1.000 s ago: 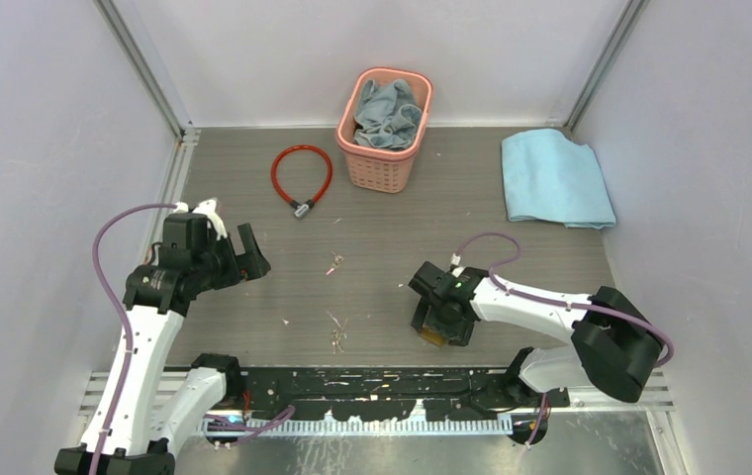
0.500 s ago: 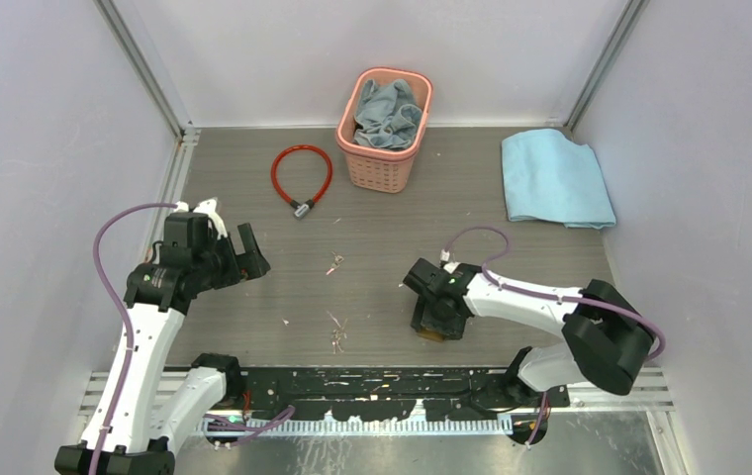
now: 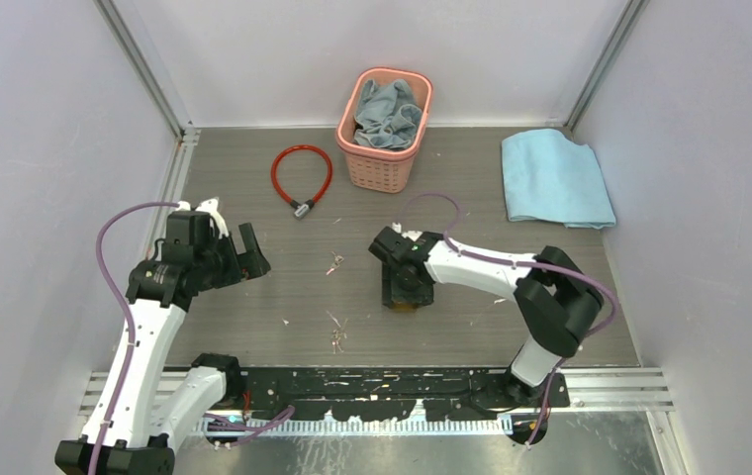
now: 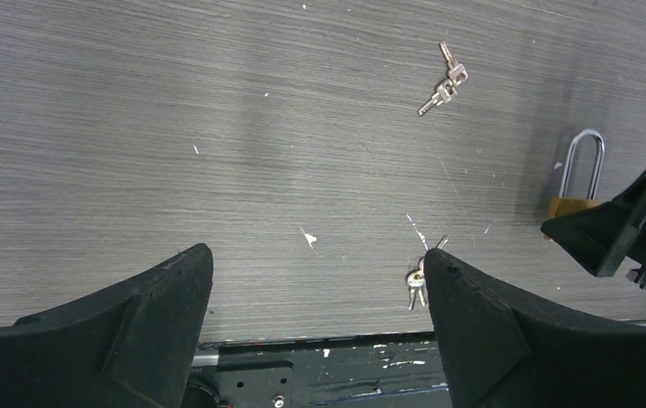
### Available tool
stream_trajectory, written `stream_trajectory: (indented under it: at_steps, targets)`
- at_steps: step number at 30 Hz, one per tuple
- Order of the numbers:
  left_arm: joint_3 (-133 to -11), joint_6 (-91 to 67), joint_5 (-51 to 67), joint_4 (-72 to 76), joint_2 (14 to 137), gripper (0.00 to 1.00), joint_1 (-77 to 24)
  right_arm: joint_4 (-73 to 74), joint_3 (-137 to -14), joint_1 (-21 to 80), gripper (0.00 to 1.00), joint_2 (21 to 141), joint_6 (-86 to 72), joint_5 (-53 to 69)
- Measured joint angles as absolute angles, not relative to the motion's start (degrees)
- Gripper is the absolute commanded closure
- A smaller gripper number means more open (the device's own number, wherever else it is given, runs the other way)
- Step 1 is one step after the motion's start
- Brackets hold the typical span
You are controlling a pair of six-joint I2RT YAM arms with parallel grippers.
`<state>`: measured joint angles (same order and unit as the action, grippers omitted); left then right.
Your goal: Unlock with the key
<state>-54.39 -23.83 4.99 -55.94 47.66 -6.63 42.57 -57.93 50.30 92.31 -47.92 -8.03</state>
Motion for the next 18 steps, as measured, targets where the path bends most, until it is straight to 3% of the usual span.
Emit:
stream_trajectory:
  at_steps: [12,18]
  targets:
    - [-54.39,-23.79,5.43,-55.92,48.51,0.11,-6.63,42.52,-72.12,50.28,0.6,107.79,-39.53,-7.31]
    - [-54.19,-23.64,7.29,-55.42,49.32,0.13,-6.68,41.78,-72.79,49.63,0.3,108.18,-38.35,-6.85]
